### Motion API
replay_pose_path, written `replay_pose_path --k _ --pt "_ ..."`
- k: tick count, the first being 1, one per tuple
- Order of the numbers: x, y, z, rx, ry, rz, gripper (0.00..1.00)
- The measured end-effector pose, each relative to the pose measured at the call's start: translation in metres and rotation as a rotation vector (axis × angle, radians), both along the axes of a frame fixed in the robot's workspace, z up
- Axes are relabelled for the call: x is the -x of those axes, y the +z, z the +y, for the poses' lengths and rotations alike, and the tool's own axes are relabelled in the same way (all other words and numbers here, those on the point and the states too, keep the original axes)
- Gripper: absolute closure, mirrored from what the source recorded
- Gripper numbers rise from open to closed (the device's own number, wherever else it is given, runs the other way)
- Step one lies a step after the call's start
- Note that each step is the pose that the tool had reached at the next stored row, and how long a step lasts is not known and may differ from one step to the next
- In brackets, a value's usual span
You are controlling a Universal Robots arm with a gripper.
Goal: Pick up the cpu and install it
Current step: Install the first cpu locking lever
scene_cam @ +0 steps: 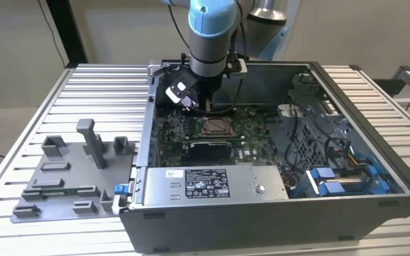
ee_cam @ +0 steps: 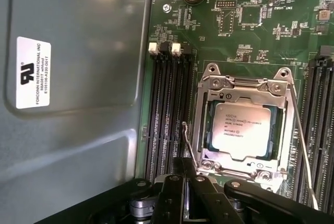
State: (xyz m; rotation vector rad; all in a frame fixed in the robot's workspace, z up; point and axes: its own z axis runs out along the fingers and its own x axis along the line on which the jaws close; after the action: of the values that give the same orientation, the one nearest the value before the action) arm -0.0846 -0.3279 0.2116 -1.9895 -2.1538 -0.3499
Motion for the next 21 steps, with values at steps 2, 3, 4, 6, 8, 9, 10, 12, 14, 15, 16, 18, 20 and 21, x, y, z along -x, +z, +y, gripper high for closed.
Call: replay_pose_path --k 2,3,4,6,8,9,10,12,14,15,16,18,20,21 --pt "0.0000 0.0000 -0.0001 -0.0008 0.000 0.0000 1.00" --pt "0.0000 0.0000 -0.0001 -0.0008 0.000 0.0000 1.00" --pt "0.0000 0.0000 -0.0001 -0.0009 0.000 0.0000 1.00" --pt "0.0000 0.0000 -0.0006 -0.0010 0.000 0.0000 1.00" --pt "0.0000 0.0000 -0.0014 -0.0009 0.000 0.0000 1.00" --pt "0.0000 0.0000 -0.0020 -0.0009 0.000 0.0000 1.00" --pt "0.0000 0.0000 -0.0026 -0.0009 0.000 0.0000 1.00" --pt "0.0001 0.0000 -0.0035 -0.0009 0.000 0.0000 1.00" --pt "0.0001 -0.0002 -0.0037 -0.0010 0.000 0.0000 1.00" --pt "0.0001 -0.0005 -0.0038 -0.0010 0.000 0.0000 1.00" --pt "0.0001 -0.0009 -0.0038 -0.0009 0.000 0.0000 1.00" --pt "0.0000 -0.0018 -0.0038 -0.0008 0.000 0.0000 1.00" --pt "-0.0003 -0.0025 -0.0038 -0.0007 0.000 0.0001 1.00" --pt "-0.0004 -0.0027 -0.0037 -0.0006 0.000 0.0002 1.00"
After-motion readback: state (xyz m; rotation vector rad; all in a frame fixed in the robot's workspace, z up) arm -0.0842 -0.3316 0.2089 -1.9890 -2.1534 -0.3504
